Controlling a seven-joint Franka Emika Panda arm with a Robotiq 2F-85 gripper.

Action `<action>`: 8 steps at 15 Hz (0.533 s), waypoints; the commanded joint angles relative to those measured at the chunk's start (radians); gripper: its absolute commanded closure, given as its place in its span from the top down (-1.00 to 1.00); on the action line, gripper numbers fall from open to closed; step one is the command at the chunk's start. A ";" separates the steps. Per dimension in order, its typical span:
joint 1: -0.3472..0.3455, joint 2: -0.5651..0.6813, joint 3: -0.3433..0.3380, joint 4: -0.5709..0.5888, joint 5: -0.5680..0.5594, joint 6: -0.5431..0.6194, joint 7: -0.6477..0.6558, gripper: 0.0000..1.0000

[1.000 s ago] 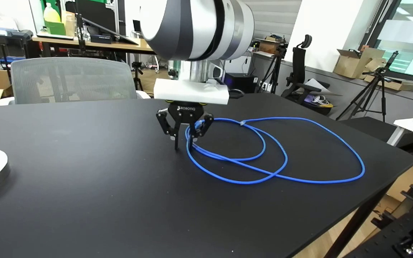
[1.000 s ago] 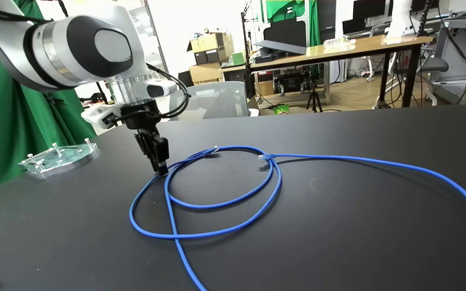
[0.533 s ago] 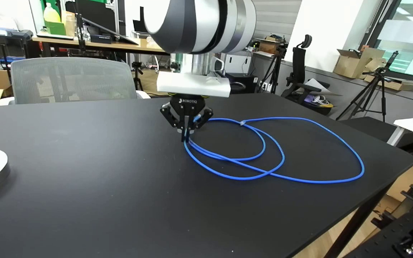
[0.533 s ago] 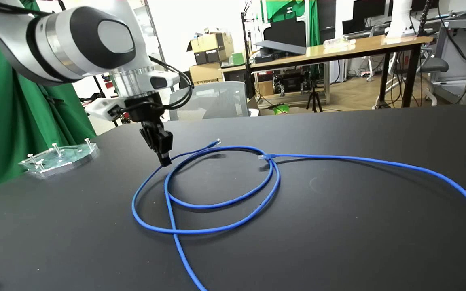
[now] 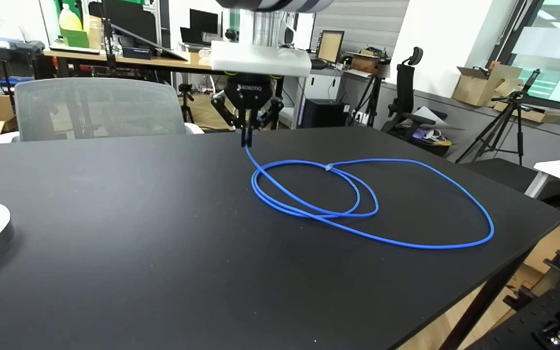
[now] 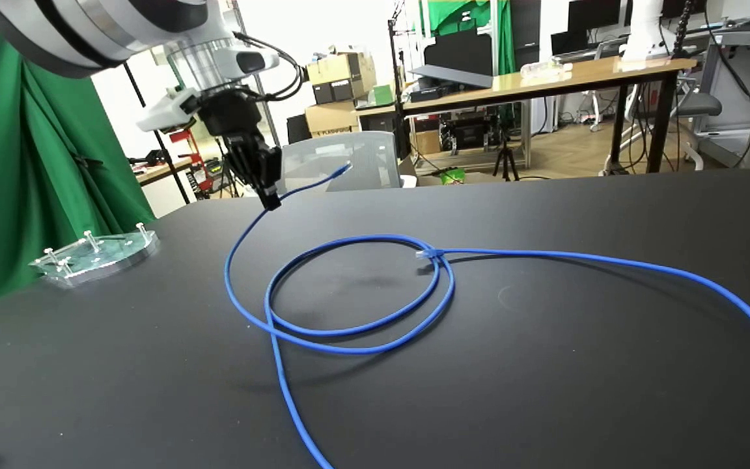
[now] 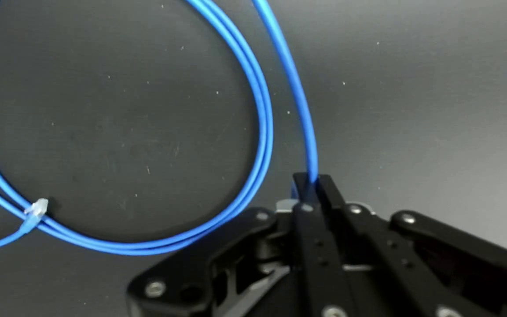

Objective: Move the ends of the cable to opposite sides

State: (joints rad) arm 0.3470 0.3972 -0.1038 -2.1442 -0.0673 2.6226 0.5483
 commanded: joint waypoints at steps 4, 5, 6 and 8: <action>-0.025 0.038 0.125 0.193 -0.015 -0.204 -0.161 -0.97; -0.022 0.048 0.145 0.216 -0.020 -0.228 -0.195 -0.97; -0.020 0.059 0.162 0.237 -0.025 -0.251 -0.227 -0.97; -0.012 0.078 0.195 0.270 -0.041 -0.292 -0.295 -0.97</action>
State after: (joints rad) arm 0.3390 0.4336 0.0464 -1.9516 -0.0786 2.4034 0.3343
